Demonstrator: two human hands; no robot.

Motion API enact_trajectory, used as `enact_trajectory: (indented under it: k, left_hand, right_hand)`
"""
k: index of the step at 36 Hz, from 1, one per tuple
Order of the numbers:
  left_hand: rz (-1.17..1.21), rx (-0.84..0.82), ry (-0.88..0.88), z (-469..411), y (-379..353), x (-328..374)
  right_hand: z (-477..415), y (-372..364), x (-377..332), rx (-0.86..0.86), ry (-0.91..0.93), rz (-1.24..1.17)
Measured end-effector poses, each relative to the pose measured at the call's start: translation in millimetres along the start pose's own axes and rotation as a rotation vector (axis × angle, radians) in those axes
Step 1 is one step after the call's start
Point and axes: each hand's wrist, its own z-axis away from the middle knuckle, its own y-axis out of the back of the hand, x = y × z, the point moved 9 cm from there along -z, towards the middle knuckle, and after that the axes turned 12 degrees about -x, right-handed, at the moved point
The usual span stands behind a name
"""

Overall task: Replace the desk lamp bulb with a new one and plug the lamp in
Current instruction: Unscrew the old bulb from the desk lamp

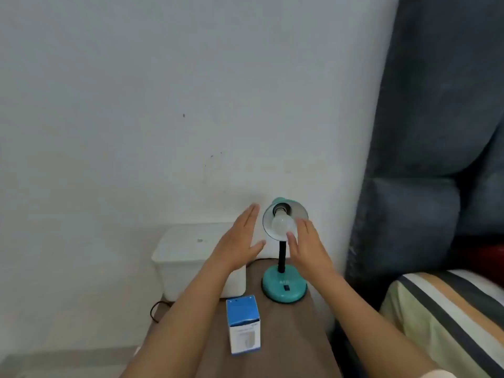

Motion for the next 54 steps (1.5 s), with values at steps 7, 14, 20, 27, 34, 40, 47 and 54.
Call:
enact_trajectory:
  k: [7,14,20,27,34,40,47,54]
  left_hand:
    - [0.166,-0.077,-0.039,-44,-29,-17]
    - [0.295,-0.062,-0.108,-70,-39,-36]
    - [0.293,-0.025,-0.201,-86,-38,-32]
    - [0.284,0.002,-0.256,-87,-34,-32]
    - [0.301,0.034,-0.264,-82,-33,-37]
    - [0.305,0.048,-0.303,-81,-33,-30]
    - [0.3,0.058,-0.297,-80,-33,-28]
    - [0.307,0.069,-0.286,-78,-37,-29]
  right_hand:
    - [-28,-22,31,0.035,-0.081,-0.237]
    - [-54,-30,59,0.051,-0.236,-0.45]
    - [-65,-26,58,0.056,-0.211,-0.453]
    - [-69,-25,58,0.078,-0.187,-0.408]
    - [-66,-17,38,0.089,-0.118,-0.08]
    - [-57,-21,33,0.146,-0.154,-0.152]
    - [-64,-39,51,0.109,-0.341,-0.583]
    - [-59,-25,43,0.11,-0.248,-0.442]
